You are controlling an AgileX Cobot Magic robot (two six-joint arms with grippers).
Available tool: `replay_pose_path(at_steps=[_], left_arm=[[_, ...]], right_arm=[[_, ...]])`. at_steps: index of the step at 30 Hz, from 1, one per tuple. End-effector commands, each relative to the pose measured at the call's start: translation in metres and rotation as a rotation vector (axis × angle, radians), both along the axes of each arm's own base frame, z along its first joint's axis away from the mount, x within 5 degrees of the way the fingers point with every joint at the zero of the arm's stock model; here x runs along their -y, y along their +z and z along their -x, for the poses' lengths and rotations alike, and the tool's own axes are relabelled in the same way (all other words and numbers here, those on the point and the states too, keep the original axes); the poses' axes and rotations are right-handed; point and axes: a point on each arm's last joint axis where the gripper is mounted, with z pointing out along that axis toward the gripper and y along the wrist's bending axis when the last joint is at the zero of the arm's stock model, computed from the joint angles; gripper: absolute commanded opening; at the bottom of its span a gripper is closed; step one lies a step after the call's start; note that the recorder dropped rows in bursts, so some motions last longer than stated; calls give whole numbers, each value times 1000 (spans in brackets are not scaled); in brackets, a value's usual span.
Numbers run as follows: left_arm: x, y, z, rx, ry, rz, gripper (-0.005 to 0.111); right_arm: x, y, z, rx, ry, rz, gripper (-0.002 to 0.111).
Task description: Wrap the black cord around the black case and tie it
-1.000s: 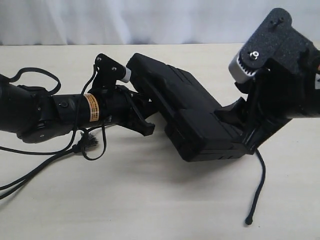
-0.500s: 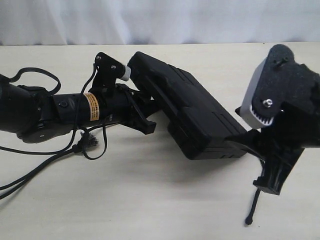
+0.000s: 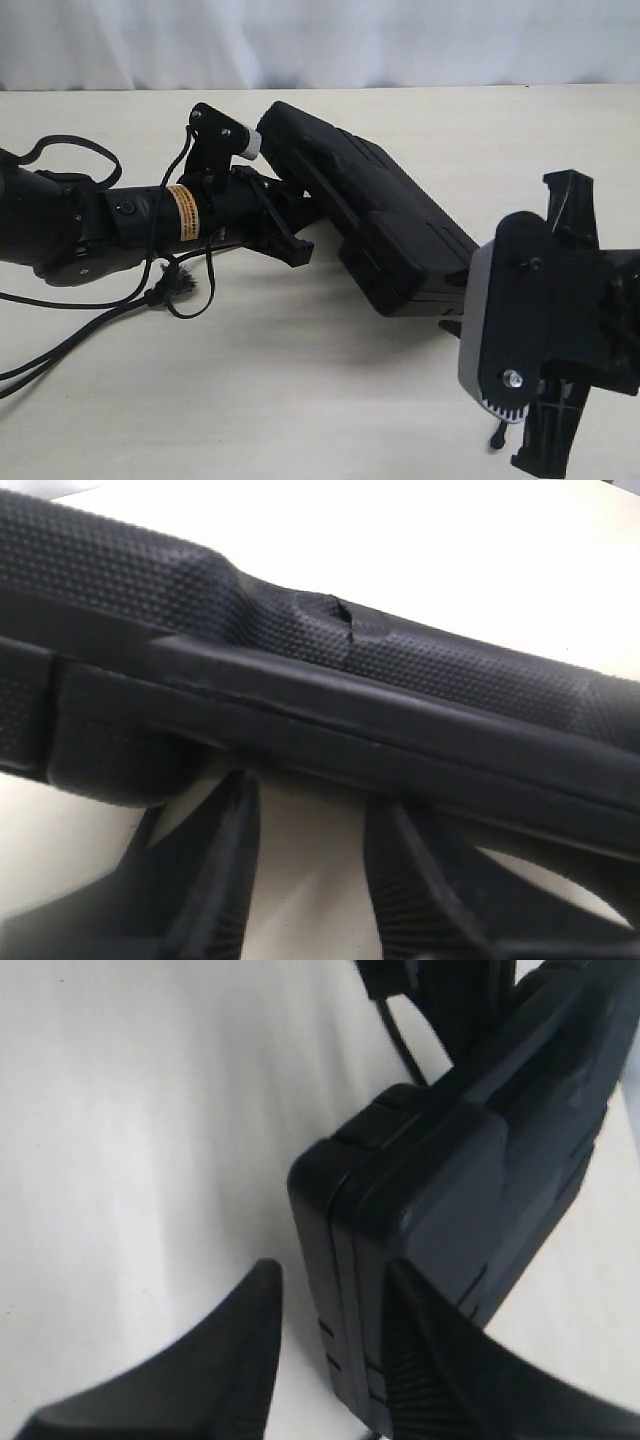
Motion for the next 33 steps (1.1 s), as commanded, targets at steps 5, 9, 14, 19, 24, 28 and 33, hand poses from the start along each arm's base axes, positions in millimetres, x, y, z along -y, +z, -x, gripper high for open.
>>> replay_pose_path(at_steps=[5,9,14,19,24,28,33], left_arm=[[3,8,-2,30,-3,50,35],[3,8,-2,30,-3,50,35],[3,8,-2,30,-3,50,35],[3,7,-2,27,-2,47,35],[3,7,-2,27,-2,46,35],[3,7,-2,27,-2,46,35],[3,7,-2,28,-3,48,35]], right_arm=[[-5,-7,20,94,-243,-107,30],[0,-32,25,158,-332,-181,30],[-9,-54,34,171,-316,-317,30],[-7,-77,33,268,-272,-251,30],[-2,-79,29,324,-352,-253,45],[-3,-80,30,308,-338,-254,72],[-6,-83,32,274,-302,-244,88]])
